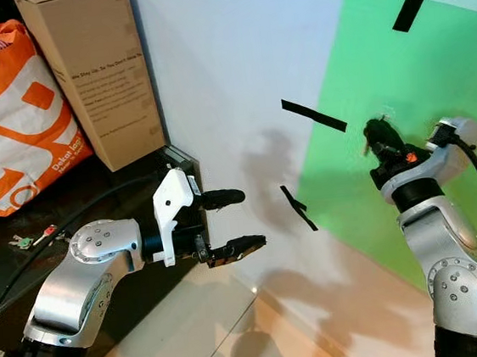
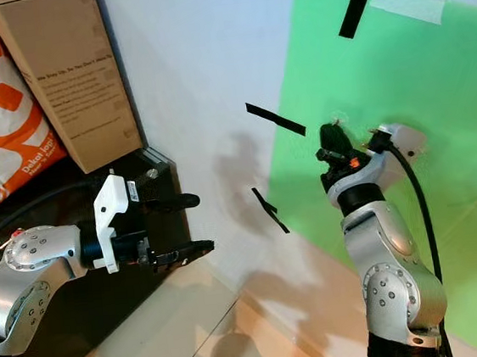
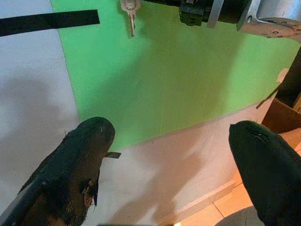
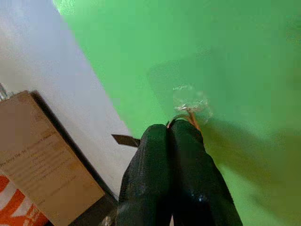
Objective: Hang keys on a hook
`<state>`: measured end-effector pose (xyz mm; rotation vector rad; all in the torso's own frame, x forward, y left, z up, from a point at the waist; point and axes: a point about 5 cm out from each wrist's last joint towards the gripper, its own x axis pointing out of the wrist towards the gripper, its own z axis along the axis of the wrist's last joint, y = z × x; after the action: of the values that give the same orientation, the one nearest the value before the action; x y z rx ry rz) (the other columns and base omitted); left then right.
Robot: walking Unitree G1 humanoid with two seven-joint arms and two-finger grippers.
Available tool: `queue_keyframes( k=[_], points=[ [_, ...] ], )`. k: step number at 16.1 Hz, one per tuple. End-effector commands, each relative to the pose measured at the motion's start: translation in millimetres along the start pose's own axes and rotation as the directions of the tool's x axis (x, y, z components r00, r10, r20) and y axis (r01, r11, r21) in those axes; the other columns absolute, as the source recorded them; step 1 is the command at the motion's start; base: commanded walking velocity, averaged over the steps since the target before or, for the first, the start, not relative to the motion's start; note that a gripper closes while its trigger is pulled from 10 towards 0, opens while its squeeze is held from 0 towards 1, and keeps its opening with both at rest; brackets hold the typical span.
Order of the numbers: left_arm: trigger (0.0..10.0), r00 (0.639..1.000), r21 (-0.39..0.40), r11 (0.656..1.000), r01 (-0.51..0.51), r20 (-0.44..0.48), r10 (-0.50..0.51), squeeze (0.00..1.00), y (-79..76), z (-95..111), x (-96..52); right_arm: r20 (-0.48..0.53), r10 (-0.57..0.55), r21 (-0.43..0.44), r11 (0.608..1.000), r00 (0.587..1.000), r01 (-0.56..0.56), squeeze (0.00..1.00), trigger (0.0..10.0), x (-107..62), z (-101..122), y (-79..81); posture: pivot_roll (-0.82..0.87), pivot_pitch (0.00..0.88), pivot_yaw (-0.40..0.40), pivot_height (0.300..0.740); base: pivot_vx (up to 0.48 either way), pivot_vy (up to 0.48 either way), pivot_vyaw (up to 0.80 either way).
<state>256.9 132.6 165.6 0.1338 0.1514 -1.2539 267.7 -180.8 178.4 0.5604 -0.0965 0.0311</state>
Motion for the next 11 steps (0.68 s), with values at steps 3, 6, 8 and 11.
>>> queue_keyframes(
  k=[3, 6, 8, 11],
  points=[
    [10.0, 1.000, 0.024, 1.000, 0.006, -0.005, -0.006, 0.00, 1.4, 4.1, 3.3, 0.022, -0.142, 0.006, 0.990, 0.990, 0.142, 0.00, 10.0, -6.0, 4.9, -27.6, -0.02, 0.000, -0.051, 0.740, 0.000, 0.000, 0.00],
    [10.0, 1.000, 0.025, 1.000, 0.009, -0.005, -0.008, 0.00, 1.7, 4.9, 3.4, -0.022, -0.160, -0.008, 0.987, 0.987, 0.160, 0.00, 10.0, -8.6, -0.9, -35.0, -0.01, 0.000, -0.052, 0.740, 0.000, 0.000, 0.00],
    [10.0, 1.000, 0.026, 1.000, 0.007, -0.005, -0.007, 0.00, 2.2, 5.3, 3.2, -0.050, -0.160, -0.012, 0.987, 0.986, 0.159, 0.00, 10.0, -10.5, -6.3, -37.8, -0.01, 0.000, -0.053, 0.740, 0.000, 0.000, 0.00],
    [10.0, 1.000, 0.028, 1.000, 0.006, -0.005, -0.006, 0.00, 2.8, 6.0, 3.0, -0.070, -0.160, -0.010, 0.987, 0.985, 0.160, 0.00, 10.0, -12.5, -11.7, -39.7, -0.01, 0.000, -0.053, 0.740, 0.000, 0.000, 0.00]
  ],
)
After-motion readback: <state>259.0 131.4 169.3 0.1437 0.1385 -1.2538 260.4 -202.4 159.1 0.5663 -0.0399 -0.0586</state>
